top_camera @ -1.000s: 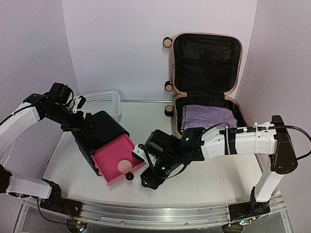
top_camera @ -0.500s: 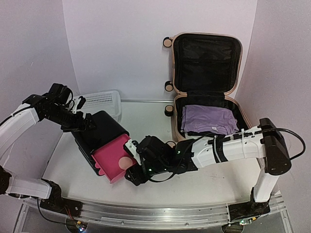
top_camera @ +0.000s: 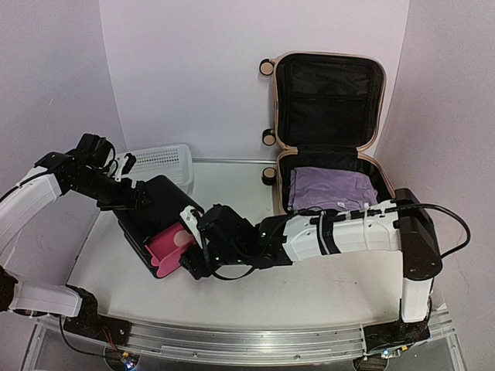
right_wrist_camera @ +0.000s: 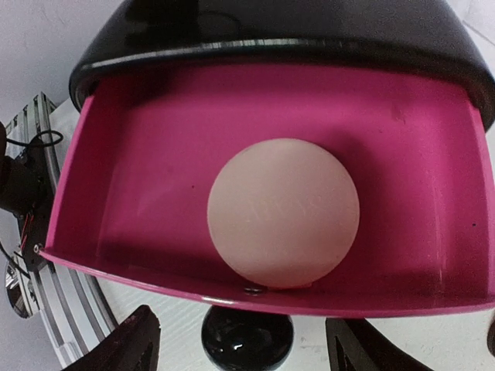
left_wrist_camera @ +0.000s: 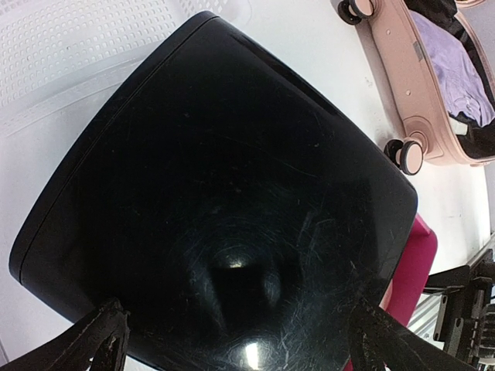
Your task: Open, take out, and arrange the luggage
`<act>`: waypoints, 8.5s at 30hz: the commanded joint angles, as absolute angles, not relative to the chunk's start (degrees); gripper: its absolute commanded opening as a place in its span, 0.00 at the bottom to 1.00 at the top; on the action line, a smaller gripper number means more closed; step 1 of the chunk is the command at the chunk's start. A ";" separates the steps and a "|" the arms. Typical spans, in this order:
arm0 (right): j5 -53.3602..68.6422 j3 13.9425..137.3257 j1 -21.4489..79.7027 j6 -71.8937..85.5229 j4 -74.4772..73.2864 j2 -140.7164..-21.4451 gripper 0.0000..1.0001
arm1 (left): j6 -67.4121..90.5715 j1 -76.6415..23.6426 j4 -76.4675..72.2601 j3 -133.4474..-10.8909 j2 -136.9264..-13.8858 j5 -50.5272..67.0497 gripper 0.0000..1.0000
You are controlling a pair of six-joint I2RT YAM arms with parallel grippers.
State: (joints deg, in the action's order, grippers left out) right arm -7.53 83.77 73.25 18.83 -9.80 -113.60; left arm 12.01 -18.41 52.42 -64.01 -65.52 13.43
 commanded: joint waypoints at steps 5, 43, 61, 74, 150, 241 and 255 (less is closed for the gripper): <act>-10.63 93.09 71.96 15.85 -5.44 -119.09 0.75 | 12.78 -18.31 51.58 -61.89 -64.39 15.00 0.99; 21.00 84.61 49.99 25.96 -13.02 -110.78 0.98 | 14.44 -18.35 51.17 -66.18 -60.17 19.28 0.99; 36.38 108.61 46.93 53.15 -0.90 -129.99 0.86 | 15.76 -18.36 52.20 -65.23 -56.90 19.99 1.00; 33.09 107.84 53.64 53.39 -0.44 -130.51 0.71 | 15.53 -18.32 52.40 -65.32 -57.00 19.81 0.99; -36.70 61.61 55.65 8.39 -36.49 -68.30 0.98 | 10.15 -29.42 57.36 -127.19 -134.37 -4.45 0.76; -27.66 70.30 54.76 9.52 -31.92 -85.82 0.98 | 23.96 -38.55 62.88 -63.43 -67.62 10.00 0.85; -28.93 66.52 54.71 11.43 -31.90 -81.08 0.98 | 18.37 -30.26 54.29 -68.09 -76.19 -1.81 0.89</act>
State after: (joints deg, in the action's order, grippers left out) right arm -27.83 67.11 54.98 10.33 -33.91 -84.95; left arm 20.38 -31.88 58.83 -65.21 -73.93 3.57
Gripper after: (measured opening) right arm 0.983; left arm 0.886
